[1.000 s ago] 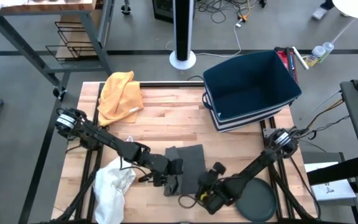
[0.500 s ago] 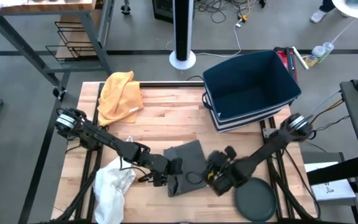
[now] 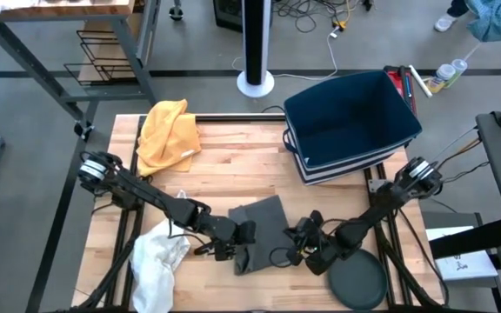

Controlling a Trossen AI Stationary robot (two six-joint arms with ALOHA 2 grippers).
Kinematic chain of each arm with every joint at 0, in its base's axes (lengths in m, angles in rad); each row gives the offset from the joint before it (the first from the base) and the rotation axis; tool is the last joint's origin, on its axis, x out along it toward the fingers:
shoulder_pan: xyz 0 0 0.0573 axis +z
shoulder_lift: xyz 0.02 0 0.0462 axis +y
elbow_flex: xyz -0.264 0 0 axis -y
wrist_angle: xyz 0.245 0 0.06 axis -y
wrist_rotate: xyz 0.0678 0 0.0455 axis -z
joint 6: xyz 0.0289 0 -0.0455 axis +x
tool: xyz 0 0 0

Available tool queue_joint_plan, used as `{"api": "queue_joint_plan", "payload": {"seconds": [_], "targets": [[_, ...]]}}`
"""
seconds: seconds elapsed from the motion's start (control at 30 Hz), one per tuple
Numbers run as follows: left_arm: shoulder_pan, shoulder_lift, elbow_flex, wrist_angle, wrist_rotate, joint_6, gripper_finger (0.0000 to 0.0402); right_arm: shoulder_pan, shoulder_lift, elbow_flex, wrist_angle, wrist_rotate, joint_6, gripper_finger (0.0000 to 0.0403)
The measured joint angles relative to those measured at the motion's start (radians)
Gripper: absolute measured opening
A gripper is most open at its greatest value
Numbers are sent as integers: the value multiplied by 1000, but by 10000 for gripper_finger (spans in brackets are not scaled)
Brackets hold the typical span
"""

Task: Fold kitchen towel into neat rectangle
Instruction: Fold the gray towel

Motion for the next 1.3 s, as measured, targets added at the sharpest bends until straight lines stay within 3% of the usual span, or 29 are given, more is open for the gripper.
{"api": "queue_joint_plan", "payload": {"seconds": [0.2, 0.5, 0.93, 1.3], "targets": [[-5, 36, 0, 12, -8, -20, 8, -2, 48, 13, -41, 102, -13, 7], [-16, 45, -1, 10, -37, -10, 4, -1, 27, 13, -121, 104, -13, 1], [-16, 45, -1, 17, -63, -11, 4, -7, 128, 12, -113, 83, 28, 2], [-12, 41, 0, 35, -120, 25, 3, -81, 148, 12, -111, 52, 55, 2]]}}
